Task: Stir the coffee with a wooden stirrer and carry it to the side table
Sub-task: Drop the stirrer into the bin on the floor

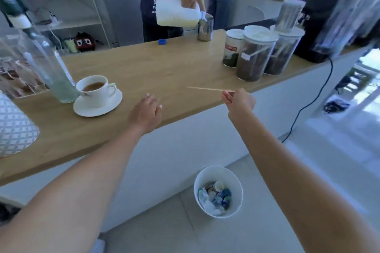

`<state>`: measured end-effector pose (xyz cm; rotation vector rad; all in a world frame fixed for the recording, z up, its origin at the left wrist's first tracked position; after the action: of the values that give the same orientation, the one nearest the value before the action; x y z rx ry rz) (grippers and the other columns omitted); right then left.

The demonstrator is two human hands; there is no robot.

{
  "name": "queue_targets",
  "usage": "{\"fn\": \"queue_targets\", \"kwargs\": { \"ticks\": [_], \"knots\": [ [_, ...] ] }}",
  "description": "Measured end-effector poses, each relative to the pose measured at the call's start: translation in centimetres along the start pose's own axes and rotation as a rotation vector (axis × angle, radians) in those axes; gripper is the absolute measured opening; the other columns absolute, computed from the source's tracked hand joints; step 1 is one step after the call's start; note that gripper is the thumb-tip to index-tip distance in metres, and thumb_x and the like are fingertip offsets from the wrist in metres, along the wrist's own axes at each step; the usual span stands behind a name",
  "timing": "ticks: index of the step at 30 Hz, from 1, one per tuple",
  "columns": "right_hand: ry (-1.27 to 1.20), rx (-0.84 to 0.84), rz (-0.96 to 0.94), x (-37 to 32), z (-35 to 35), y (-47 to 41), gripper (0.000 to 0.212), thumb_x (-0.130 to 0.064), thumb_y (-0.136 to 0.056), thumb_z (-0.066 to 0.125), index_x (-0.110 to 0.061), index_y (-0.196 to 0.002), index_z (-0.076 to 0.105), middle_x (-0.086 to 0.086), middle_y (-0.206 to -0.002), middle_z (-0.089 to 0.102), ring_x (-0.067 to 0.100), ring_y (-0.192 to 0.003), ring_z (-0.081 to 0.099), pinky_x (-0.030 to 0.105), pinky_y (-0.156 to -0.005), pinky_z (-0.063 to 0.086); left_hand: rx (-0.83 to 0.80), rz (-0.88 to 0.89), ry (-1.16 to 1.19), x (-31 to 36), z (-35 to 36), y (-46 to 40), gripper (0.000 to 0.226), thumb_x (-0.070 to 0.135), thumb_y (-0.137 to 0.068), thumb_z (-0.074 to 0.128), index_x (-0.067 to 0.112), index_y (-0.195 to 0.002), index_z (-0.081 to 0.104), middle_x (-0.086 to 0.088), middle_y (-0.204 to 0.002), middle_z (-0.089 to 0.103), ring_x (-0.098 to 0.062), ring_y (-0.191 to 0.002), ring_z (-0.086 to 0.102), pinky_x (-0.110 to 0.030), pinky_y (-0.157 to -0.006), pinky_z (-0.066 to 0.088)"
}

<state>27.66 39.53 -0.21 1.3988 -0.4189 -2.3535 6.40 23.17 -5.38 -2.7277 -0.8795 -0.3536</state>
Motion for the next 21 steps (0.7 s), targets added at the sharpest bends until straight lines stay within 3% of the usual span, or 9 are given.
{"fn": "queue_targets", "kwargs": {
  "ticks": [3, 6, 9, 15, 19, 21],
  "knots": [
    [0.080, 0.034, -0.027, -1.3, -3.7, -1.4, 0.035, -0.006, -0.097, 0.030, 0.009, -0.122, 0.049, 0.014, -0.086, 0.062, 0.021, -0.074, 0.065, 0.031, -0.080, 0.056, -0.059, 0.039, -0.004, 3.5, 2.1, -0.4, 0.046, 0.027, -0.100, 0.034, 0.010, -0.141, 0.045, -0.017, -0.155, 0.031, -0.028, -0.147, 0.021, -0.039, -0.116, 0.023],
    [0.248, 0.134, -0.162, -2.4, -7.2, -2.6, 0.022, -0.013, -0.096, 0.036, -0.007, -0.096, 0.057, 0.012, -0.088, 0.066, 0.015, -0.066, 0.063, 0.025, -0.064, 0.055, -0.095, 0.051, -0.056, 6.0, 4.1, -0.5, 0.051, 0.030, -0.100, 0.033, 0.009, -0.147, 0.035, -0.020, -0.157, 0.021, -0.031, -0.147, 0.015, -0.040, -0.119, 0.017],
    [0.581, 0.199, -0.354, -3.0, -9.7, -3.0, 0.017, -0.018, -0.092, 0.044, -0.017, -0.080, 0.056, 0.002, -0.078, 0.069, 0.019, -0.079, 0.067, 0.033, -0.073, 0.056, -0.091, -0.006, -0.099, 7.1, 5.5, 0.1, 0.057, 0.032, -0.100, 0.030, 0.004, -0.150, 0.024, -0.018, -0.160, 0.015, -0.031, -0.148, 0.010, -0.043, -0.119, 0.011],
    [1.029, 0.127, -0.411, -0.1, -12.4, -3.4, 0.024, -0.020, -0.091, 0.044, -0.012, -0.104, 0.062, 0.002, -0.098, 0.066, 0.017, -0.082, 0.059, 0.026, -0.065, 0.044, -0.098, -0.058, -0.144, 7.2, 6.7, 1.1, 0.060, 0.033, -0.100, 0.028, 0.005, -0.152, 0.016, -0.014, -0.161, 0.011, -0.028, -0.149, 0.006, -0.043, -0.121, 0.002],
    [1.174, 0.052, -0.313, 3.3, -13.6, -4.1, 0.025, -0.018, -0.090, 0.046, -0.010, -0.105, 0.064, 0.005, -0.107, 0.069, 0.020, -0.085, 0.059, 0.027, -0.072, 0.046, -0.094, -0.054, -0.149, 7.1, 6.8, 1.1, 0.060, 0.033, -0.100, 0.029, 0.005, -0.151, 0.017, -0.015, -0.161, 0.012, -0.029, -0.149, 0.008, -0.042, -0.121, 0.003],
    [1.266, -0.039, -0.219, 5.1, -14.0, -4.3, 0.031, -0.021, -0.091, 0.048, -0.009, -0.116, 0.063, 0.008, -0.120, 0.066, 0.023, -0.101, 0.061, 0.027, -0.082, 0.046, -0.090, -0.053, -0.145, 7.1, 6.8, 1.2, 0.060, 0.033, -0.100, 0.029, 0.004, -0.151, 0.017, -0.016, -0.161, 0.012, -0.029, -0.149, 0.008, -0.042, -0.121, 0.003]
  ]
}}
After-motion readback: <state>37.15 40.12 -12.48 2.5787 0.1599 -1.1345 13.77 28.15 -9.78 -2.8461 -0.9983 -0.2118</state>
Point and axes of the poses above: each hand's wrist, its own y-axis away from the middle knuckle, its own z-axis out of the palm, x = y × z, the point moved 4 cm from there along -y, towards the middle knuckle
